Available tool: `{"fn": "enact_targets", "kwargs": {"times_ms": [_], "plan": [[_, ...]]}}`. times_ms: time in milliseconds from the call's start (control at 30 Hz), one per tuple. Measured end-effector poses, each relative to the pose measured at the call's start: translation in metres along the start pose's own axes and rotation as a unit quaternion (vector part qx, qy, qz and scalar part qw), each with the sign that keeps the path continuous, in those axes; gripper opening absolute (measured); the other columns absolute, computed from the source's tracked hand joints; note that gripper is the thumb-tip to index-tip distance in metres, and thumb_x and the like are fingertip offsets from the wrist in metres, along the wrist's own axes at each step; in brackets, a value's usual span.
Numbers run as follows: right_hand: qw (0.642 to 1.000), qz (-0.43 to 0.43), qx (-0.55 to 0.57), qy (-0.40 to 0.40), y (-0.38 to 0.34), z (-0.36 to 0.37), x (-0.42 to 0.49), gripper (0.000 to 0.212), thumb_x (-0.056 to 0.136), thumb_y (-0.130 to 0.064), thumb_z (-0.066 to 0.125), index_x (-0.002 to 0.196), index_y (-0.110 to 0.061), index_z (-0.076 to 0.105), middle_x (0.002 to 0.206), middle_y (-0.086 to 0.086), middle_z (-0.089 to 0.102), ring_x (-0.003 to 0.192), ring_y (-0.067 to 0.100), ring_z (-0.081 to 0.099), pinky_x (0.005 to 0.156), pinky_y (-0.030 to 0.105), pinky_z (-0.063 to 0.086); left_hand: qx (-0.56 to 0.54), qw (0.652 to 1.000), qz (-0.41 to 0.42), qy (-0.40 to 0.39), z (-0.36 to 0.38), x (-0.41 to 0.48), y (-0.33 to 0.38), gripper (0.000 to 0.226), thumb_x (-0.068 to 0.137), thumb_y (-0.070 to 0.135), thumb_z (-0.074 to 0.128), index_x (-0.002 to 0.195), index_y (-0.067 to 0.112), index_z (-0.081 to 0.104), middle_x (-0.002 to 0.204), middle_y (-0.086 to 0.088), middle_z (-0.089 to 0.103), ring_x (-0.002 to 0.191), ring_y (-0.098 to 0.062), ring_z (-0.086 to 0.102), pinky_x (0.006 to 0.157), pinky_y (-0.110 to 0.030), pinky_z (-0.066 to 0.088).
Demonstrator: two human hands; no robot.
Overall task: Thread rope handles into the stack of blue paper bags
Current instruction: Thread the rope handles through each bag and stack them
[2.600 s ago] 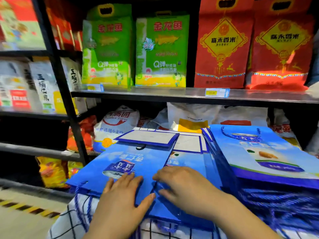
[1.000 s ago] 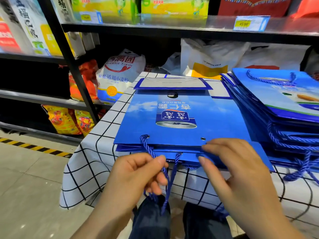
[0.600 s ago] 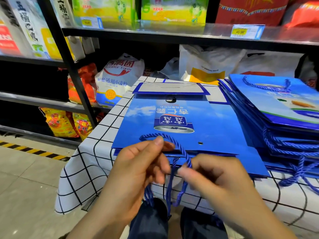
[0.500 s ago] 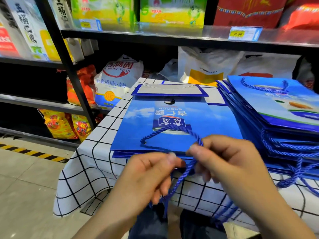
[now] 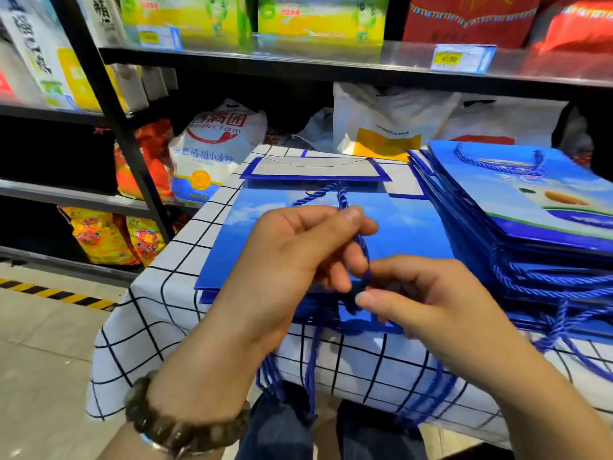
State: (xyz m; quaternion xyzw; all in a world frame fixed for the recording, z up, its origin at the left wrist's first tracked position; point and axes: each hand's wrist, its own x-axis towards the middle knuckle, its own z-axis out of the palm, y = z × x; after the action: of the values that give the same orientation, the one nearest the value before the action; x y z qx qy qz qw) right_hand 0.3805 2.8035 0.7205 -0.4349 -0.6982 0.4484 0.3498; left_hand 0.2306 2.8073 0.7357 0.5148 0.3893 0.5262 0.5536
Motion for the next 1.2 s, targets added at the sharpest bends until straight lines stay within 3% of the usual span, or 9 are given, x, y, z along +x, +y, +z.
{"fn": "enact_targets", "kwargs": {"times_ms": [100, 267, 367, 433, 567, 767, 933, 1100, 1200], "plan": [[0.998, -0.026, -0.033, 0.044, 0.0, -0.006, 0.002, 0.023, 0.071, -0.022, 0.076, 0.053, -0.032, 0.066, 0.05, -0.001, 0.053, 0.043, 0.003, 0.042, 0.045, 0.012, 0.034, -0.027, 0.999, -0.005, -0.023, 0.008, 0.01, 0.005, 0.022, 0.068, 0.032, 0.057, 0.065, 0.015, 0.07, 0.048, 0.002, 0.057, 0.036, -0.006, 0.046, 0.043, -0.014, 0.039], [0.991, -0.01, 0.067, 0.113, -0.002, -0.018, 0.003, 0.017, 0.07, -0.001, 0.07, 0.076, -0.017, 0.066, 0.055, 0.005, 0.066, 0.048, 0.011, 0.06, 0.047, 0.018, 0.049, 0.043, 0.999, 0.013, -0.006, 0.005, 0.024, 0.007, 0.016, 0.085, 0.023, 0.057, 0.079, 0.013, 0.068, 0.057, 0.0, 0.064, 0.045, -0.009, 0.055, 0.051, -0.019, 0.043], [0.984, 0.02, 0.092, 0.15, 0.0, -0.025, 0.008, 0.015, 0.059, -0.013, 0.072, 0.07, -0.013, 0.064, 0.061, 0.008, 0.071, 0.057, 0.015, 0.066, 0.05, 0.018, 0.05, 0.168, 0.986, 0.019, 0.014, 0.001, 0.022, -0.003, 0.009, 0.087, 0.021, 0.059, 0.094, 0.021, 0.065, 0.073, -0.003, 0.07, 0.059, -0.011, 0.064, 0.058, -0.017, 0.05], [0.985, 0.02, 0.07, 0.158, 0.0, -0.027, 0.012, 0.012, 0.057, -0.017, 0.073, 0.065, -0.013, 0.065, 0.059, 0.002, 0.07, 0.052, 0.009, 0.061, 0.046, 0.014, 0.046, 0.334, 0.94, 0.069, 0.021, -0.007, 0.017, -0.015, 0.023, 0.085, 0.036, 0.061, 0.107, 0.03, 0.063, 0.087, 0.005, 0.07, 0.079, -0.007, 0.065, 0.076, -0.024, 0.052], [0.986, 0.031, 0.054, 0.153, 0.003, -0.023, 0.022, 0.009, 0.065, -0.006, 0.074, 0.062, -0.01, 0.066, 0.044, 0.0, 0.059, 0.038, 0.005, 0.049, 0.038, 0.014, 0.04, 0.609, 0.784, 0.121, -0.034, -0.017, 0.005, -0.028, 0.051, 0.076, 0.06, 0.052, 0.118, 0.033, 0.059, 0.115, 0.014, 0.061, 0.109, -0.008, 0.053, 0.09, -0.029, 0.042], [0.988, 0.033, -0.05, 0.142, 0.014, -0.014, 0.032, 0.013, 0.067, -0.015, 0.077, 0.061, -0.019, 0.066, 0.056, -0.005, 0.068, 0.05, 0.003, 0.058, 0.051, 0.012, 0.044, 0.624, 0.754, 0.206, 0.003, -0.019, 0.002, -0.04, 0.038, 0.073, 0.055, 0.047, 0.083, 0.027, 0.071, 0.085, 0.012, 0.071, 0.073, -0.012, 0.068, 0.058, -0.025, 0.051], [0.984, 0.025, -0.129, 0.123, 0.019, -0.015, 0.033, 0.021, 0.071, -0.022, 0.074, 0.056, -0.027, 0.062, 0.051, -0.015, 0.062, 0.053, -0.002, 0.054, 0.055, 0.01, 0.04, 0.628, 0.744, 0.225, 0.014, -0.019, 0.0, -0.044, 0.038, 0.075, 0.053, 0.045, 0.078, 0.025, 0.071, 0.079, 0.01, 0.071, 0.068, -0.014, 0.068, 0.056, -0.027, 0.054], [0.984, 0.021, -0.13, 0.123, 0.018, -0.018, 0.032, 0.015, 0.073, -0.023, 0.072, 0.061, -0.025, 0.065, 0.061, -0.008, 0.065, 0.058, 0.001, 0.055, 0.054, 0.008, 0.039, 0.631, 0.738, 0.239, 0.02, -0.02, 0.001, -0.047, 0.039, 0.078, 0.052, 0.044, 0.078, 0.024, 0.071, 0.079, 0.008, 0.071, 0.068, -0.016, 0.068, 0.06, -0.026, 0.052], [0.983, 0.027, -0.143, 0.107, 0.017, -0.016, 0.032, 0.013, 0.074, -0.026, 0.07, 0.063, -0.024, 0.065, 0.067, -0.004, 0.066, 0.064, 0.008, 0.057, 0.059, 0.017, 0.042, 0.64, 0.729, 0.242, 0.026, -0.02, 0.001, -0.048, 0.04, 0.08, 0.052, 0.042, 0.077, 0.024, 0.07, 0.076, 0.009, 0.07, 0.067, -0.016, 0.067, 0.058, -0.025, 0.05]]}}
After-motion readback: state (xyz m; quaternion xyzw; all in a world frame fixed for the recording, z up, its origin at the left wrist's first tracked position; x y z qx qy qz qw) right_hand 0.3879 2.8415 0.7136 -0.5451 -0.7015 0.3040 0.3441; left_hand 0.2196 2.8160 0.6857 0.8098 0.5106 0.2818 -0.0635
